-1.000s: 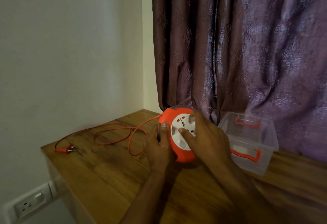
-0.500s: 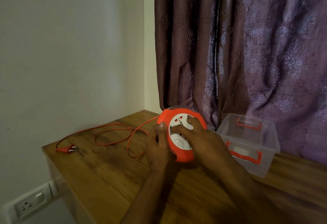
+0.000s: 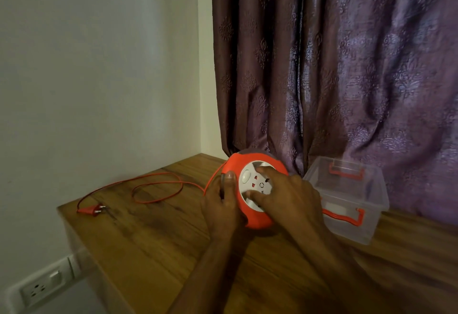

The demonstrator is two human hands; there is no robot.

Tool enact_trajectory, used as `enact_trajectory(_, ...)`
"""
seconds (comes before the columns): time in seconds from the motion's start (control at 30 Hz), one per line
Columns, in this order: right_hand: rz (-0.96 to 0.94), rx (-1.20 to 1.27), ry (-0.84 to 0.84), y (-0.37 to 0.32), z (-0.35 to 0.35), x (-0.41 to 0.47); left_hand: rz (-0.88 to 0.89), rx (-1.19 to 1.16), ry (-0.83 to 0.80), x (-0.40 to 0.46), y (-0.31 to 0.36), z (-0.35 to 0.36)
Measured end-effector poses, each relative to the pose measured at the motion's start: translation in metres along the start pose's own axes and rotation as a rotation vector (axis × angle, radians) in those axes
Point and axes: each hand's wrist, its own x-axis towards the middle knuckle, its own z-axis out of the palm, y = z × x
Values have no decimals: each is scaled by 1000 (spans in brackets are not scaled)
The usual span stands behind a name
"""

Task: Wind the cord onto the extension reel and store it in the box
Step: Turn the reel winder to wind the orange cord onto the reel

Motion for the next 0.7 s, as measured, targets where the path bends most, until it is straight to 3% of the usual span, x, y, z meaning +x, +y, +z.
enact_trajectory(0.33,199,108,2,-6,2,-2,69,30,-56,-4,1,4)
enact_trajectory(0.53,166,86,-30,-7,-3,-2,38,14,-37,-3,-3,4)
enact_trajectory(0.7,33,-31,92,-9,-9,-2,31,19,-2,1,-5,3)
